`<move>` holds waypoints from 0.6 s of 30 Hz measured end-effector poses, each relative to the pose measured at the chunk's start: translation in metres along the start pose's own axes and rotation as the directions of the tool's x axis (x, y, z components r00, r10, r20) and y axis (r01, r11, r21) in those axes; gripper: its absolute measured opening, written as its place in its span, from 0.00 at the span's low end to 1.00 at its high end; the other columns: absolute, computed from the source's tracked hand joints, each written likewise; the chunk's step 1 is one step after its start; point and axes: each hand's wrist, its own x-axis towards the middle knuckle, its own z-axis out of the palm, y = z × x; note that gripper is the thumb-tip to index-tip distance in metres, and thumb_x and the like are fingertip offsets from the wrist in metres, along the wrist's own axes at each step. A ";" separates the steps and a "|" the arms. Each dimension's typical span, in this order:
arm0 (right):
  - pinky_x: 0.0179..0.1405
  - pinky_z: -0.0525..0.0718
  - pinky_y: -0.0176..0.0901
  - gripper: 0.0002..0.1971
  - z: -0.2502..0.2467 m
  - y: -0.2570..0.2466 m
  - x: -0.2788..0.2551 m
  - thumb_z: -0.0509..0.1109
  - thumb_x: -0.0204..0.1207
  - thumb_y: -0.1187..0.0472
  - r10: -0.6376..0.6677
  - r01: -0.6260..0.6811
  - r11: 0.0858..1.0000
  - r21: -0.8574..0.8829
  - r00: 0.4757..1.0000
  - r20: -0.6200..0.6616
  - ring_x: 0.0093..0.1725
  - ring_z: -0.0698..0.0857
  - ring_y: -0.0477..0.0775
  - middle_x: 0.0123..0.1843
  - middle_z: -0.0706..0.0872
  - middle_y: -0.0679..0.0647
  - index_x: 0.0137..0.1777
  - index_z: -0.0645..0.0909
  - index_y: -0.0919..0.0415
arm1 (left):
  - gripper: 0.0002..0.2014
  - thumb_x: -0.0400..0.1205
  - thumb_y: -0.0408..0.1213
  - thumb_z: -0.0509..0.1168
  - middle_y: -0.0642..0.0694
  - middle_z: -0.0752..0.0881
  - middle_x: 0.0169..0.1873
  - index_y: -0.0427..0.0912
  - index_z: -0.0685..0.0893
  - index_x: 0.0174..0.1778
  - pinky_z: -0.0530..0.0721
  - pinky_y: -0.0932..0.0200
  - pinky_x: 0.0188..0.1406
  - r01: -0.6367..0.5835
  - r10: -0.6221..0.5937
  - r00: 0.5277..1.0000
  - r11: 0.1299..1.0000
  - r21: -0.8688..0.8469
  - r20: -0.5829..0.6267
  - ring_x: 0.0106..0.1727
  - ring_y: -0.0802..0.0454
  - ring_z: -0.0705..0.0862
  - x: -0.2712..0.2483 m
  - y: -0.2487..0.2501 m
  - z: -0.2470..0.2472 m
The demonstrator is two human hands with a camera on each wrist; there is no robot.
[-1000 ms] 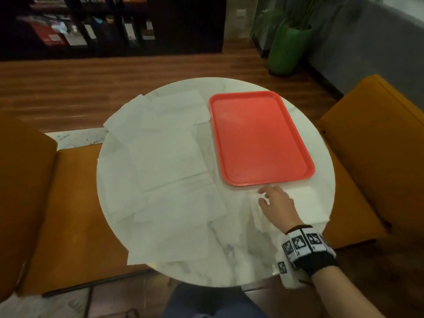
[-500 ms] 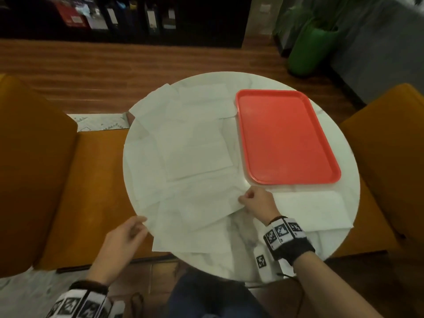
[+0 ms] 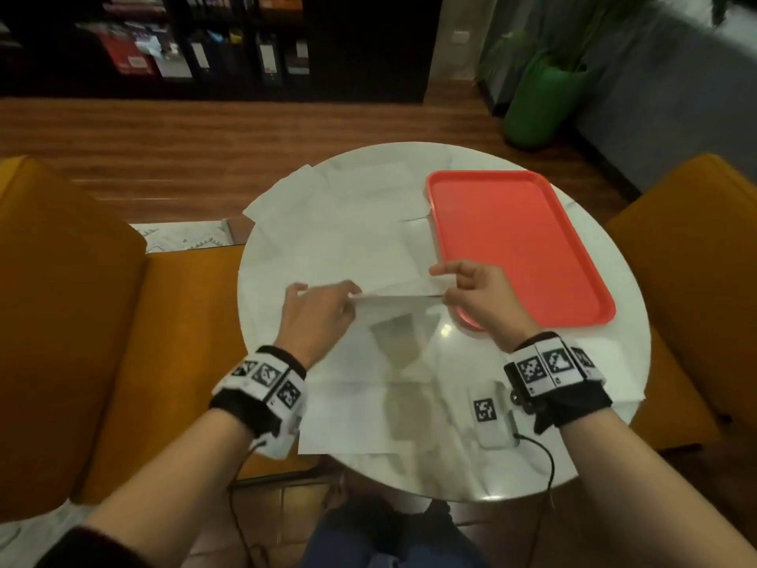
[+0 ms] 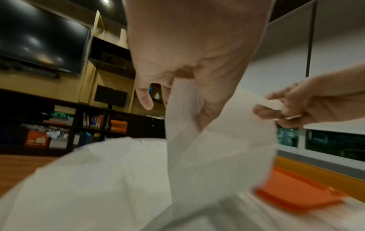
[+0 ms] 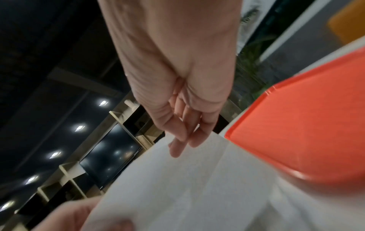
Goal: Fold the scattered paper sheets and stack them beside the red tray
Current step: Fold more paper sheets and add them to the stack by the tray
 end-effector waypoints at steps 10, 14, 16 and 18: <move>0.55 0.85 0.36 0.10 -0.001 -0.040 0.003 0.72 0.74 0.71 -0.409 0.415 0.910 -0.023 0.885 -0.222 0.52 0.89 0.46 0.51 0.90 0.55 0.54 0.86 0.67 | 0.10 0.78 0.34 0.68 0.52 0.91 0.50 0.45 0.90 0.53 0.70 0.54 0.58 -0.296 0.168 0.820 0.943 -0.154 -0.548 0.49 0.59 0.82 0.035 -0.021 -0.070; 0.51 0.84 0.34 0.09 0.010 -0.010 -0.013 0.72 0.73 0.73 -0.346 0.352 0.936 -0.018 0.908 -0.237 0.47 0.88 0.45 0.48 0.90 0.54 0.50 0.88 0.64 | 0.12 0.76 0.32 0.71 0.55 0.89 0.53 0.47 0.89 0.55 0.68 0.50 0.63 -0.343 0.226 0.847 0.924 -0.170 -0.481 0.56 0.64 0.80 0.002 -0.040 -0.046; 0.47 0.80 0.29 0.10 0.016 0.020 -0.014 0.74 0.72 0.71 -0.309 0.290 0.949 -0.123 0.931 -0.193 0.43 0.86 0.41 0.48 0.88 0.52 0.47 0.89 0.57 | 0.15 0.75 0.33 0.72 0.56 0.88 0.56 0.51 0.88 0.56 0.64 0.51 0.68 -0.306 0.231 0.910 0.934 -0.185 -0.343 0.59 0.64 0.81 -0.017 -0.052 -0.023; 0.47 0.77 0.21 0.11 0.024 0.051 -0.015 0.75 0.71 0.70 -0.251 0.207 0.940 -0.270 0.958 -0.138 0.44 0.83 0.38 0.53 0.84 0.54 0.46 0.89 0.52 | 0.18 0.75 0.31 0.73 0.55 0.88 0.58 0.53 0.87 0.59 0.61 0.48 0.73 -0.244 0.214 0.962 0.952 -0.183 -0.167 0.62 0.58 0.83 -0.035 -0.063 0.004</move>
